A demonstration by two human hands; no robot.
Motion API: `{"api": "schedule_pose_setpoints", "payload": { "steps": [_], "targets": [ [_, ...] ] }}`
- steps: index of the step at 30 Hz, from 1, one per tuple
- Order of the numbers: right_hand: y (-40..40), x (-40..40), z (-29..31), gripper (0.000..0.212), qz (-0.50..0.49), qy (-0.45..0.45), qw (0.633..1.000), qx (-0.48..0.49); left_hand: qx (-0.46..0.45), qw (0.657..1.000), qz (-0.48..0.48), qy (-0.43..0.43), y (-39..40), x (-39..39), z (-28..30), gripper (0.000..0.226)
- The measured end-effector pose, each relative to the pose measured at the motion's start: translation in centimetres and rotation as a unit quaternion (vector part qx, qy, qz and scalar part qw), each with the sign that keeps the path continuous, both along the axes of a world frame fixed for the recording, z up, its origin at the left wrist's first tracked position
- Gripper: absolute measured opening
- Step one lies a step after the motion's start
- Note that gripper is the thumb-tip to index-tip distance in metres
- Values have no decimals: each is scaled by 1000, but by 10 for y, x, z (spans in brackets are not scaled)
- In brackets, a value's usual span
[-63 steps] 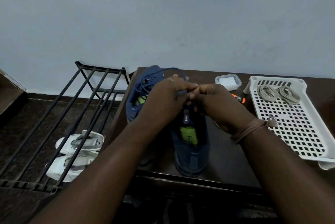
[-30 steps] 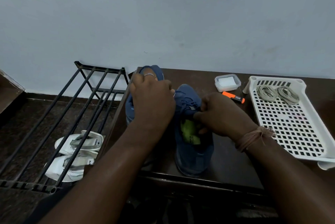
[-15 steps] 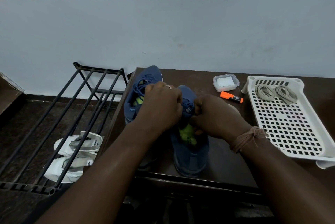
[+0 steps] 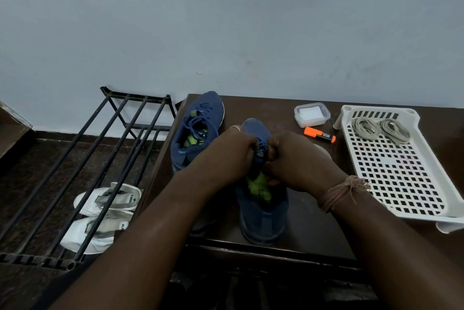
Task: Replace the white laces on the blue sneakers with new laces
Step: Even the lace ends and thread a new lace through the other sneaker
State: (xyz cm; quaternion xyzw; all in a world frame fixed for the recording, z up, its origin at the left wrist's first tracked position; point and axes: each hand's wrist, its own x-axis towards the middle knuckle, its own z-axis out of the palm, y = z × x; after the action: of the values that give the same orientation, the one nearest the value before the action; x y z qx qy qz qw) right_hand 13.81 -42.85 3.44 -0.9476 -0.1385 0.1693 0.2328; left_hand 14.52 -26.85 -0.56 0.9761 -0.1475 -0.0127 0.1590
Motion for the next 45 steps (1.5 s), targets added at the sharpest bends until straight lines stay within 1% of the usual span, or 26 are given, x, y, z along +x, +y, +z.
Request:
{"api": "schedule_pose_setpoints", "payload": {
  "steps": [5, 9, 12, 13, 16, 18, 20, 22, 25, 28, 32, 36, 40, 41, 43, 45],
  "targets": [
    [2, -2, 3, 18, -2, 6, 1000, -5, -11, 1000, 4, -1, 7, 6, 0, 16],
    [5, -3, 2, 17, -10, 19, 1000, 14, 20, 1000, 12, 10, 5, 4, 1, 12],
    [7, -4, -3, 24, -44, 68, 993, 83, 36, 999, 11, 25, 5, 2, -3, 10],
    [9, -5, -3, 26, -59, 99, 987, 116, 42, 999, 9, 24, 5, 2, -3, 10],
    [15, -5, -7, 21, -117, 165, 959, 198, 60, 998, 9, 28, 5, 3, -5, 12],
    [19, -4, -11, 29, -147, 183, 945, 229, 66, 997, 11, 29, 4, 2, -6, 10],
    [23, -2, -19, 31, -173, 175, 939, 240, 66, 997, 16, 29, 4, 3, -7, 11],
    [25, 1, -27, 28, -199, 149, 939, 238, 62, 997, 27, 35, 4, 3, -9, 12],
    [26, 5, -41, 12, -234, 103, 937, 237, 32, 997, 49, 53, 5, 4, -9, 12],
    [30, 4, -52, 26, -249, 54, 939, 234, 32, 996, 61, 56, 6, 5, -9, 13],
    [34, 2, -58, 31, -269, 13, 932, 244, 24, 995, 76, 67, 4, 3, -8, 15],
    [31, 11, -65, 32, -295, 46, 915, 272, 22, 994, 91, 56, 6, 1, -9, 18],
    [24, 17, -64, 23, -353, 103, 867, 338, 30, 994, 95, 33, 5, 0, -12, 18],
    [22, 18, -62, 22, -355, 119, 861, 344, 31, 994, 95, 31, 4, 1, -11, 18],
    [17, 19, -58, 30, -353, 136, 861, 341, 25, 995, 91, 31, 3, 1, -10, 20],
    [16, 18, -55, 35, -353, 135, 862, 337, 17, 996, 81, 30, 4, 1, -8, 22]
  ]
}}
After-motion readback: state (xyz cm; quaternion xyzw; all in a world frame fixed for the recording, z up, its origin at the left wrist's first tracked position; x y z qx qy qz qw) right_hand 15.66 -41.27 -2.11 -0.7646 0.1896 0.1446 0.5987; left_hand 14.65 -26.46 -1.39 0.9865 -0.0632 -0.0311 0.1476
